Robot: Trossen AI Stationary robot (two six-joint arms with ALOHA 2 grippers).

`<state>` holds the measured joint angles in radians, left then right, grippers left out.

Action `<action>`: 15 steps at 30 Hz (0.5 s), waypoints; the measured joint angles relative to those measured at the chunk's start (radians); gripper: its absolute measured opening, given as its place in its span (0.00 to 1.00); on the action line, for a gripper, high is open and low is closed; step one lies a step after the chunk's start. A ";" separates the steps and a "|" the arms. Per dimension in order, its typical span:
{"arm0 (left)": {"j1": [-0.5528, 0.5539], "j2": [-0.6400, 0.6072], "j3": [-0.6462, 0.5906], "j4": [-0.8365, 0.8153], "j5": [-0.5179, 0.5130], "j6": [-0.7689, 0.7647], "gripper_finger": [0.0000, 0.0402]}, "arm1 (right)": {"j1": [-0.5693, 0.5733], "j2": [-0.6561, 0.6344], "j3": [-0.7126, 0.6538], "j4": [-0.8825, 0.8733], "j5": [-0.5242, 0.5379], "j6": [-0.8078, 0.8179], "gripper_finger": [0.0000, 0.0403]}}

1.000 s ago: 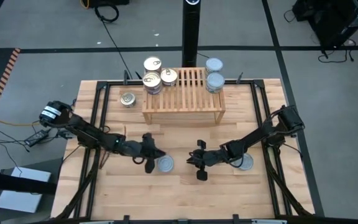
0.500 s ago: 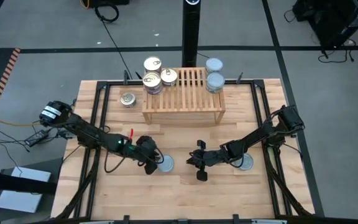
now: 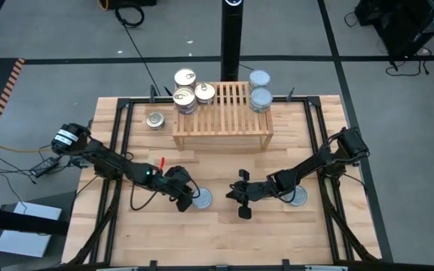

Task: Stack canned seafood by type on shelf
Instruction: Put the green tuna can on the shelf

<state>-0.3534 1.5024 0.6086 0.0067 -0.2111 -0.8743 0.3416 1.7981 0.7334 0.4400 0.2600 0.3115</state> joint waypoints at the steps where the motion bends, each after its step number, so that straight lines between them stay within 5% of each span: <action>1: 0.000 0.000 0.000 -0.002 0.000 -0.002 0.23 | 0.000 0.000 0.000 0.000 0.000 0.000 0.07; 15: 0.000 0.007 -0.006 -0.022 -0.006 -0.021 0.01 | 0.000 0.000 0.000 0.001 0.000 0.000 0.07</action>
<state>-0.3534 1.5092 0.6031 -0.0153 -0.2170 -0.8949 0.3416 1.7981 0.7334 0.4415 0.2600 0.3115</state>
